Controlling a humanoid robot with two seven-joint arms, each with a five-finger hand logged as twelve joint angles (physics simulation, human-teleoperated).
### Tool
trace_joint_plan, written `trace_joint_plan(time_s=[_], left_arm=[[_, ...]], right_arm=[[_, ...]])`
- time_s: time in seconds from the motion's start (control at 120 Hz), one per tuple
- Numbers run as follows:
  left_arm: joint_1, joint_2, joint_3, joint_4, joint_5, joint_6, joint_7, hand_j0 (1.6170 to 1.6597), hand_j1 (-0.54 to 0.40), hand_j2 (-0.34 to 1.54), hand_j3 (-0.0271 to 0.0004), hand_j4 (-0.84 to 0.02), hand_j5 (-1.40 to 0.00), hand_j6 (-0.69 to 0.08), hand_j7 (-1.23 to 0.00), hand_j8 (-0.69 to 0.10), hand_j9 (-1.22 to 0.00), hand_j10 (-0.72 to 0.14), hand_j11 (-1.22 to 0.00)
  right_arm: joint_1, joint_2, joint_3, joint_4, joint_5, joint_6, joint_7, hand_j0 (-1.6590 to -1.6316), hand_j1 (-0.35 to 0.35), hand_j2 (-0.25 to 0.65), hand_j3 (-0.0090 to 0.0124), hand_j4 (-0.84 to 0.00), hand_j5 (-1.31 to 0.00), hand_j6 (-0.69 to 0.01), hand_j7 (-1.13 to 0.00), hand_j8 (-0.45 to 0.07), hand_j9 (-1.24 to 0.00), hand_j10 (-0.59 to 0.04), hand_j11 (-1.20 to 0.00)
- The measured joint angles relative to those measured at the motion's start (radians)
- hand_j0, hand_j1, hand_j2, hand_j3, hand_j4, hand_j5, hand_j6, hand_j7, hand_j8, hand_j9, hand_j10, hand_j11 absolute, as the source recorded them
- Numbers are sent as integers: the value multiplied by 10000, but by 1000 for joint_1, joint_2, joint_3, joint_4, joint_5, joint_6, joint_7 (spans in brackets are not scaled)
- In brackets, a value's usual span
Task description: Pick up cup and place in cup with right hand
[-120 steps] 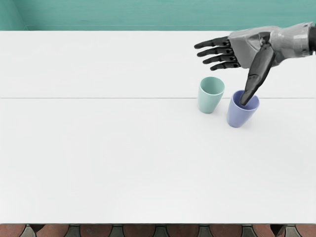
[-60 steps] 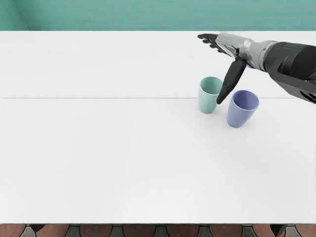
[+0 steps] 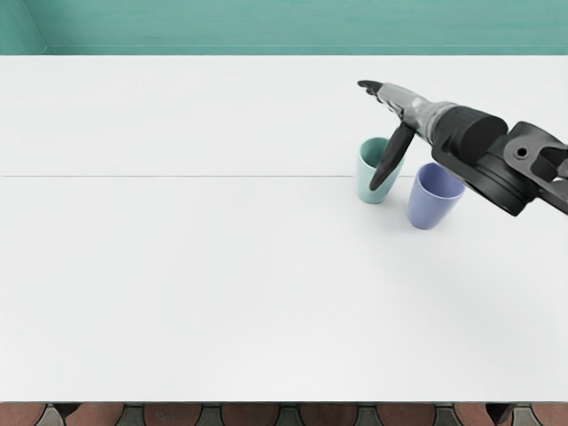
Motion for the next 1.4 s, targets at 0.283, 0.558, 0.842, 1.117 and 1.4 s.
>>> trace_joint_plan(time_s=[0.283,0.558,0.842,1.117,1.4], left_arm=[[0,0,0,0,0,0,0,16581,3489,-2,0,2,0,3,0,3,0,3,0],[-1,0,0,0,0,0,0,16581,3489,-2,0,2,0,3,0,3,0,3,0],[0,0,0,0,0,0,0,16581,3489,-2,0,2,0,3,0,3,0,3,0],[-1,0,0,0,0,0,0,16581,3489,-2,0,2,0,3,0,4,0,3,0],[0,0,0,0,0,0,0,16581,3489,-2,0,3,0,4,0,4,0,3,0]], right_arm=[[-37,21,-11,-55,-24,-32,0,-16581,-3491,16,0,-21,-4,-34,0,-26,-3,-18,-2],[-43,79,-10,-148,-22,-48,0,-16581,-3382,-3,0,-115,-128,-128,-124,-120,-126,-112,-126],[-41,120,-11,-209,-20,-49,0,-16581,-2344,-176,0,-984,-1257,-997,-1254,-990,-1256,-981,-1255],[-36,130,-11,-258,-20,-38,0,-16581,-1796,-267,0,-1443,-1852,-1456,-1849,-1448,-1851,-1439,-1850],[-28,165,-17,-297,-20,-28,0,-16584,-1393,8,0,-1664,-2165,-1697,-2139,-1674,-2162,-1666,-2161]])
